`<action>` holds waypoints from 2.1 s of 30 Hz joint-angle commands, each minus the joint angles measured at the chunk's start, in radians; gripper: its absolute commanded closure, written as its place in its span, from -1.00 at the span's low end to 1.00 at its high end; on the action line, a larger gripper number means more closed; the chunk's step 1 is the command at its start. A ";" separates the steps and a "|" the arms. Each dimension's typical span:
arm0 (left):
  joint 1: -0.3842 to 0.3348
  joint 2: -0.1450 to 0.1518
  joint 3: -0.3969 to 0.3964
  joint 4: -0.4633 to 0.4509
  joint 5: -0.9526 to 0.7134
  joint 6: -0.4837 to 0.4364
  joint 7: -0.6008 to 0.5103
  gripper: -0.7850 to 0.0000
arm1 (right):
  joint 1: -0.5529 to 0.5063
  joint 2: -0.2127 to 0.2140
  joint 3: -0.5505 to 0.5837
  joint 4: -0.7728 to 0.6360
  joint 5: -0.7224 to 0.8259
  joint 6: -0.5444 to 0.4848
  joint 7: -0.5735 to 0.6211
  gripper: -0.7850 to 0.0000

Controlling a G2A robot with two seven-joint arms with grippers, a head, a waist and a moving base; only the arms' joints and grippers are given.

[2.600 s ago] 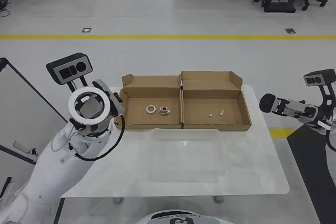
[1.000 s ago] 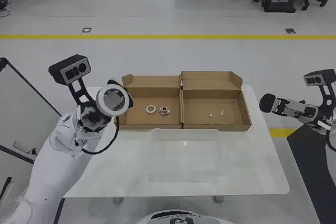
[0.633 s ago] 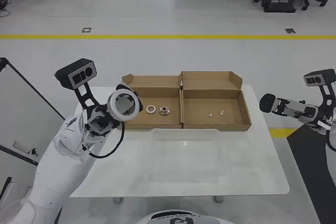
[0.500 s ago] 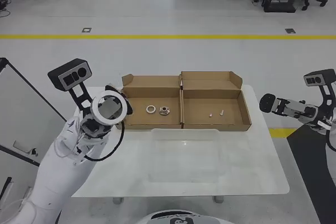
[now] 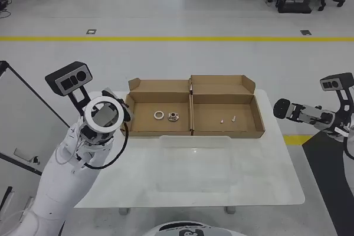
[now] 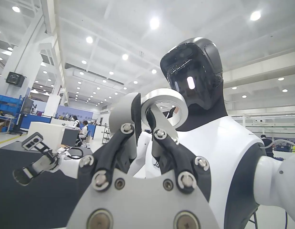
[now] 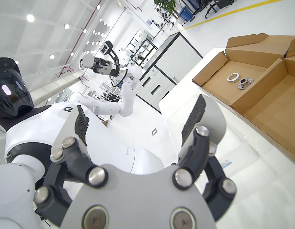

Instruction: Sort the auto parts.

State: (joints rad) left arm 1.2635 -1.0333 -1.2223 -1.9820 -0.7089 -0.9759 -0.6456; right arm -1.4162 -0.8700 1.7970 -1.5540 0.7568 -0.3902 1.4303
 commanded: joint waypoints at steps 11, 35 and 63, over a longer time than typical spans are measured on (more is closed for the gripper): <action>0.007 -0.011 -0.058 0.102 0.480 0.191 0.097 1.00 | 0.000 0.000 0.000 0.000 0.000 0.000 0.000 -1.00; -0.368 -0.011 0.054 0.467 1.102 0.563 -0.254 1.00 | 0.000 0.000 0.000 0.000 0.000 0.000 0.000 -1.00; -0.701 -0.144 0.481 1.084 1.327 0.449 -0.533 1.00 | 0.000 0.000 0.000 0.000 0.000 0.000 0.000 -1.00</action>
State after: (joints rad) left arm 0.5743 -1.1693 -0.7538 -0.9201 0.6354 -0.5281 -1.1621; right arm -1.4162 -0.8700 1.7970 -1.5540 0.7568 -0.3902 1.4303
